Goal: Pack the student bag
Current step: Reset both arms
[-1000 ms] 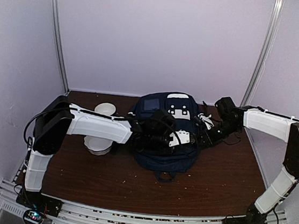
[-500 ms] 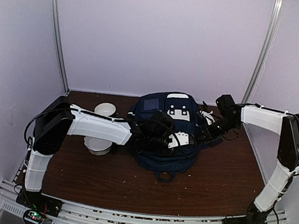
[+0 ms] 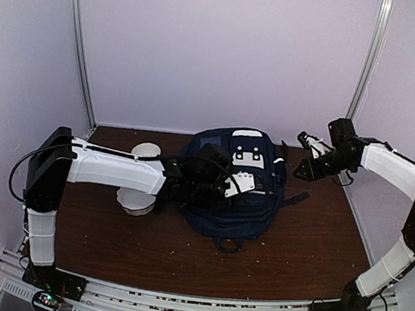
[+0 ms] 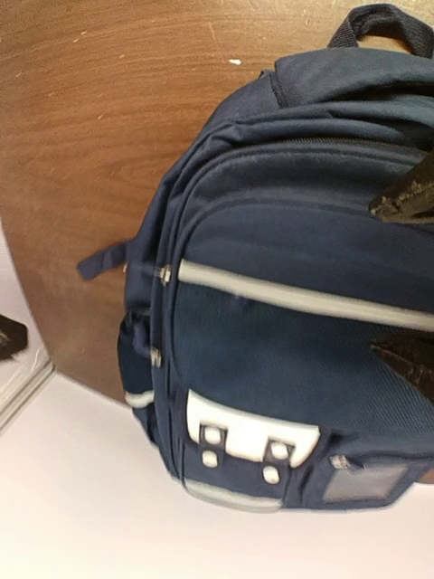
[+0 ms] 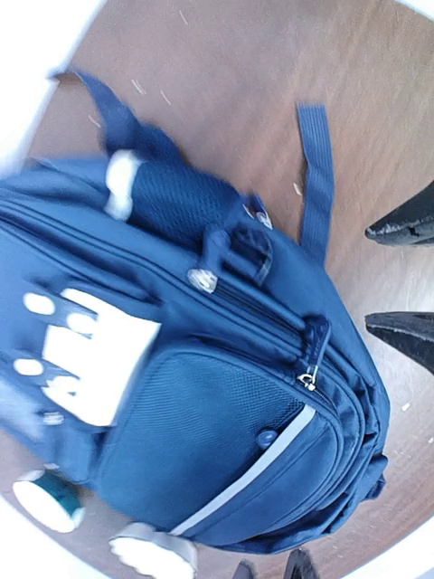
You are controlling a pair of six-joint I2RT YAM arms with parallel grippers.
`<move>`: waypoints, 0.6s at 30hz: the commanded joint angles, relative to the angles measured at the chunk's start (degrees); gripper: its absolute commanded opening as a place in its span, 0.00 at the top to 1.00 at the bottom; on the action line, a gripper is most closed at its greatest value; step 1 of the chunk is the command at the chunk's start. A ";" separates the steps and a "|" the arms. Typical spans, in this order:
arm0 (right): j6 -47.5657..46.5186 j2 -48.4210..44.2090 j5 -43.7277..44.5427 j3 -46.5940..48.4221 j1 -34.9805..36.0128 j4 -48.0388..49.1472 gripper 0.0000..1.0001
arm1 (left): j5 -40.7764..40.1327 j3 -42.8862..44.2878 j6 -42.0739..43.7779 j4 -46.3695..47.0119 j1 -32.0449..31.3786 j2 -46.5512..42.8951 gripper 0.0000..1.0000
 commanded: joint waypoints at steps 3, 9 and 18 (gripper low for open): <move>-1.80 -10.18 0.97 -1.25 -2.51 5.87 0.75 | -5.72 -2.65 -7.24 -1.32 4.34 -10.54 0.51; 0.64 -12.63 12.62 -0.87 -3.67 9.34 0.44 | -7.63 -4.67 -14.55 -6.20 12.27 -19.51 0.44; 2.24 -12.43 17.29 1.46 -7.62 9.44 0.00 | -19.77 -10.67 -25.09 -9.39 20.42 -30.47 0.02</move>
